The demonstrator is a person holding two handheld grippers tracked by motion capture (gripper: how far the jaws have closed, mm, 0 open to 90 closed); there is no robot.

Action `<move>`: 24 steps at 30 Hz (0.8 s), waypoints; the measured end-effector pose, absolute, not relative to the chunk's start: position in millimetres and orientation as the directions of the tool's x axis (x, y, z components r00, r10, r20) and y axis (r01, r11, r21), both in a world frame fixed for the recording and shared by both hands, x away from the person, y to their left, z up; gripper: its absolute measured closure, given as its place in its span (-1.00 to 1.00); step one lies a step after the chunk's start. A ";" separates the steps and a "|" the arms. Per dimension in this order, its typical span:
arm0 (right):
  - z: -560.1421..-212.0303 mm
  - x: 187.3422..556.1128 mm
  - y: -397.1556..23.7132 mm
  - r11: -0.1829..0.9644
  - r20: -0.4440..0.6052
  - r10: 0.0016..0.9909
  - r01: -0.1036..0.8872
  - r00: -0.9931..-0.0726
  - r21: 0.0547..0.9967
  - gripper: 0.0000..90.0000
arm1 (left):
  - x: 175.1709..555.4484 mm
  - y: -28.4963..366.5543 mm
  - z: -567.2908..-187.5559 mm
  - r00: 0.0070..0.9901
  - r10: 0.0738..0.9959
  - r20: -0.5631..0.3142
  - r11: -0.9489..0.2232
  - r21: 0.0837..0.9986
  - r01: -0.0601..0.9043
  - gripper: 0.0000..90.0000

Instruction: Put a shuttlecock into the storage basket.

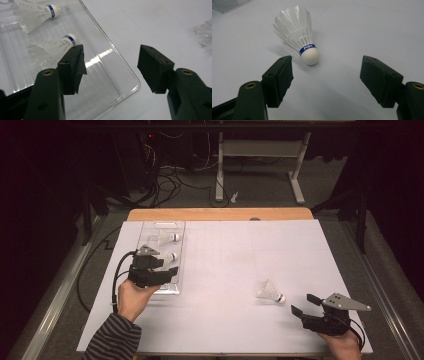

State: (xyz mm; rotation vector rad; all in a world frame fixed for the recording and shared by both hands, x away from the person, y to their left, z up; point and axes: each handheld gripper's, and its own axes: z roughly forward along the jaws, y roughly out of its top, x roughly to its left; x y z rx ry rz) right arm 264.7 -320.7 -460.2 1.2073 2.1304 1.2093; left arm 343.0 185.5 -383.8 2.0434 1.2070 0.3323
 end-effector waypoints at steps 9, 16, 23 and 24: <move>-460.1 264.7 -320.6 0.249 0.064 0.837 0.483 -0.543 0.839 -0.40 | 334.3 189.1 -389.1 0.530 0.836 -0.143 -0.286 0.710 0.644 -0.12; -460.1 264.6 -320.7 0.249 0.064 0.837 0.482 -0.544 0.840 -0.40 | 329.4 191.2 -391.0 0.533 0.832 -0.155 -0.275 0.719 0.639 -0.12; -460.2 264.8 -320.6 0.248 0.065 0.837 0.484 -0.543 0.839 -0.40 | 323.9 191.9 -394.0 0.532 0.831 -0.162 -0.261 0.731 0.630 -0.12; -460.2 264.9 -320.7 0.249 0.065 0.837 0.484 -0.543 0.839 -0.40 | 322.9 192.2 -394.3 0.529 0.832 -0.165 -0.255 0.733 0.631 -0.12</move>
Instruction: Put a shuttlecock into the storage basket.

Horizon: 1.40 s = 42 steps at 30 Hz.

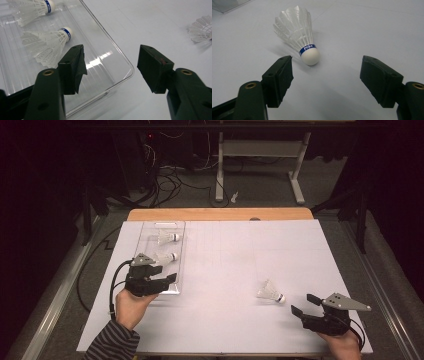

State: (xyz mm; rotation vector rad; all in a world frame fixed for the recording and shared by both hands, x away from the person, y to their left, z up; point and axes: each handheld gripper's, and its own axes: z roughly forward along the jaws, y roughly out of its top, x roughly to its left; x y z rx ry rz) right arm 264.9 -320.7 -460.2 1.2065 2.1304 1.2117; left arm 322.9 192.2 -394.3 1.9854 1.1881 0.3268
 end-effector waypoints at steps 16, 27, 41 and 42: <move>-460.2 266.9 -319.9 0.245 0.070 0.839 0.489 -0.539 0.837 -0.40 | 309.2 202.1 -401.8 0.513 0.840 -0.174 -0.226 0.748 0.624 -0.13; -460.0 265.8 -320.2 0.245 0.067 0.839 0.486 -0.539 0.839 -0.41 | 301.0 201.9 -406.6 0.516 0.839 -0.170 -0.228 0.751 0.619 -0.13; -460.1 266.1 -320.7 0.239 0.072 0.842 0.488 -0.535 0.840 -0.40 | 291.6 196.9 -411.5 0.530 0.835 -0.146 -0.242 0.767 0.594 -0.15; -460.0 265.8 -320.6 0.240 0.071 0.841 0.488 -0.536 0.839 -0.41 | 290.6 196.6 -411.2 0.530 0.835 -0.150 -0.238 0.769 0.593 -0.15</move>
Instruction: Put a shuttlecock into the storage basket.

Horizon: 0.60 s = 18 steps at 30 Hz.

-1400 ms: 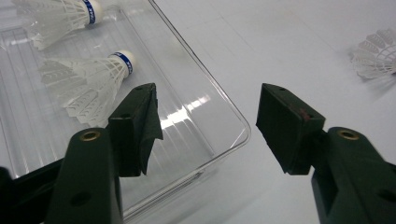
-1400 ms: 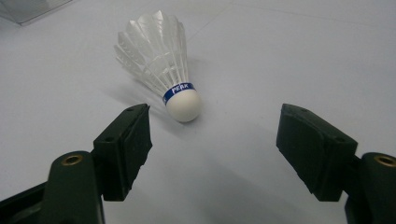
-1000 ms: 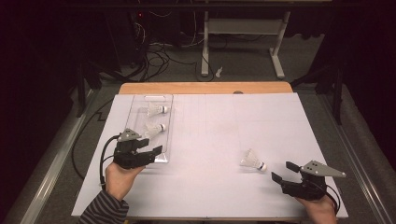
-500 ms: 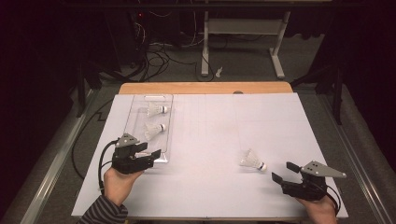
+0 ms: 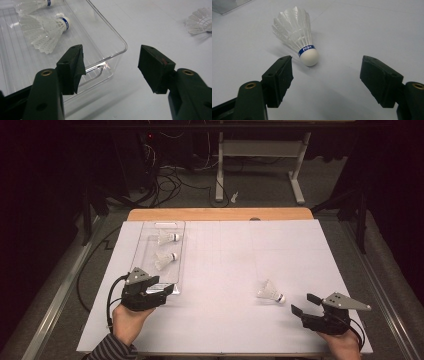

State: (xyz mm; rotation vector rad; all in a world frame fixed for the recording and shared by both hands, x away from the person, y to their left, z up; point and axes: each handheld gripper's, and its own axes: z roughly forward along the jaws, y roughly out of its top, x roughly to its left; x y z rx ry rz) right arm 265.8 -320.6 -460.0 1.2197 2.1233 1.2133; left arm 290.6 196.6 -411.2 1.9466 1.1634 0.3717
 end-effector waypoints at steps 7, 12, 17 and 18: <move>-460.0 265.7 -320.9 0.238 0.072 0.842 0.488 -0.535 0.840 -0.41 | 287.8 194.7 -409.3 0.540 0.828 -0.152 -0.242 0.771 0.589 -0.14; -460.1 266.0 -320.7 0.240 0.071 0.842 0.489 -0.535 0.839 -0.41 | 286.0 192.7 -407.5 0.548 0.823 -0.152 -0.246 0.773 0.584 -0.14; -460.0 265.5 -320.7 0.240 0.071 0.842 0.488 -0.535 0.839 -0.41 | 282.1 188.7 -403.0 0.560 0.815 -0.145 -0.254 0.780 0.571 -0.14; -460.0 265.4 -320.7 0.240 0.070 0.841 0.488 -0.536 0.839 -0.40 | 281.2 187.9 -402.0 0.565 0.813 -0.143 -0.257 0.782 0.568 -0.14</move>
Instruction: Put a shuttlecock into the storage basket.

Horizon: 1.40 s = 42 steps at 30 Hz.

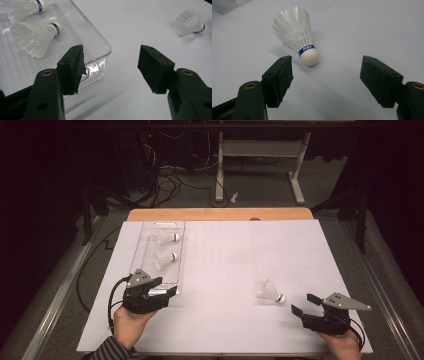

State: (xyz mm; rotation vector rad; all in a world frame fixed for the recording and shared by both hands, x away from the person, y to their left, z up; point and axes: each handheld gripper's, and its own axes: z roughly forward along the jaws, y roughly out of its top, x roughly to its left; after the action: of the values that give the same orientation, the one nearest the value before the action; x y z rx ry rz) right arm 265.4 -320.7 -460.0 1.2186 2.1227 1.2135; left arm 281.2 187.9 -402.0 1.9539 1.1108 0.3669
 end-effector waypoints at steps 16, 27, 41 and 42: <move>-460.0 263.4 -321.4 0.244 0.066 0.841 0.486 -0.537 0.839 -0.40 | 280.7 170.9 -397.7 0.610 0.780 -0.135 -0.302 0.773 0.557 -0.12; -459.8 262.8 -321.7 0.243 0.066 0.841 0.484 -0.536 0.841 -0.40 | 284.2 162.3 -396.9 0.627 0.766 -0.144 -0.316 0.764 0.562 -0.11; -459.7 262.5 -321.9 0.242 0.066 0.841 0.482 -0.537 0.842 -0.40 | 288.2 154.9 -397.6 0.641 0.753 -0.151 -0.331 0.754 0.567 -0.11; -459.7 262.5 -322.0 0.242 0.066 0.840 0.481 -0.538 0.842 -0.40 | 288.4 154.3 -397.8 0.641 0.752 -0.153 -0.331 0.754 0.568 -0.11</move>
State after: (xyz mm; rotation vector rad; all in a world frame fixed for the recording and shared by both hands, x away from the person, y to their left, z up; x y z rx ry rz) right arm 262.5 -322.0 -459.7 1.2104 2.1202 1.2152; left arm 288.4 154.3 -397.8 2.0352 1.0286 0.2833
